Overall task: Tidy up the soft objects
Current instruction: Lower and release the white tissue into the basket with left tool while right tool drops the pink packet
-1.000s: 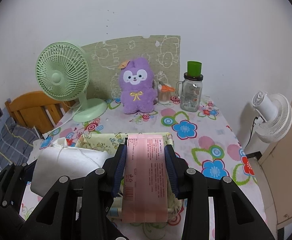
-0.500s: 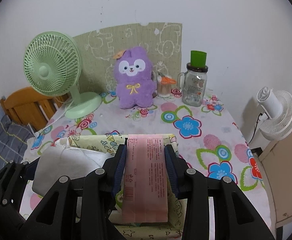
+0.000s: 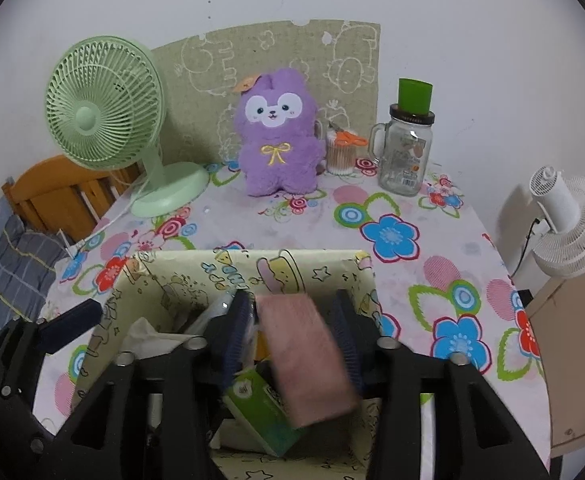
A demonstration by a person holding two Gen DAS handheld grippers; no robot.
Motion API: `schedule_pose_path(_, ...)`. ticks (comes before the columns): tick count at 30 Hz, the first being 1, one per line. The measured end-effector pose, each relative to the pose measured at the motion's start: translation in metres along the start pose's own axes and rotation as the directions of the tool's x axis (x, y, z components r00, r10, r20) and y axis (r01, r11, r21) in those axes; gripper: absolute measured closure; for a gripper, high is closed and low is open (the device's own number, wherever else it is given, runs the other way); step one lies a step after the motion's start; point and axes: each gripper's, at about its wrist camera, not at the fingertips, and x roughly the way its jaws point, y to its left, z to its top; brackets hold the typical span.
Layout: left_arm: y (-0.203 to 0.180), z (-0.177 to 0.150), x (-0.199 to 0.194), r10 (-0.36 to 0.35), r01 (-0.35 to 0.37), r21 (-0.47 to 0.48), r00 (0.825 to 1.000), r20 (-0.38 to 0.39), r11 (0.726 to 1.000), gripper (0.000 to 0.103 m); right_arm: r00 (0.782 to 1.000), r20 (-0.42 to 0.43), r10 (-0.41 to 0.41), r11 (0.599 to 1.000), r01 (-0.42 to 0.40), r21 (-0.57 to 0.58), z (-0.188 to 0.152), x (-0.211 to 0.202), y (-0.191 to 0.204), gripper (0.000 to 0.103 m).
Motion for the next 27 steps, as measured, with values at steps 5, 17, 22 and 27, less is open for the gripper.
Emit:
schedule_pose_path(5, -0.003, -0.004, -0.003, -0.007, 0.008, 0.022, 1.000, -0.002, 1.000, 0.000, 0.999, 0.033, -0.038, 0.999, 0.038, -0.014, -0.002, -0.009, -0.003, 0.027)
schedule_pose_path(17, 0.001, -0.017, -0.020, -0.013, 0.013, 0.007, 1.000, -0.010, 1.000, 0.000, 0.998, 0.011, -0.063, 0.998, 0.063, 0.001, -0.019, -0.028, -0.013, 0.026)
schedule_pose_path(22, 0.000, -0.023, -0.029, -0.016, 0.016, 0.011, 1.000, -0.004, 1.000, 0.000, 0.997, 0.020, -0.070, 0.998, 0.070, 0.004, -0.027, -0.040, -0.015, 0.025)
schedule_pose_path(27, -0.003, -0.029, -0.040, -0.020, 0.020, 0.015, 1.000, 0.003, 1.000, 0.000, 0.997, 0.025, -0.073, 0.997, 0.072, 0.014, -0.035, -0.052, -0.017, 0.025)
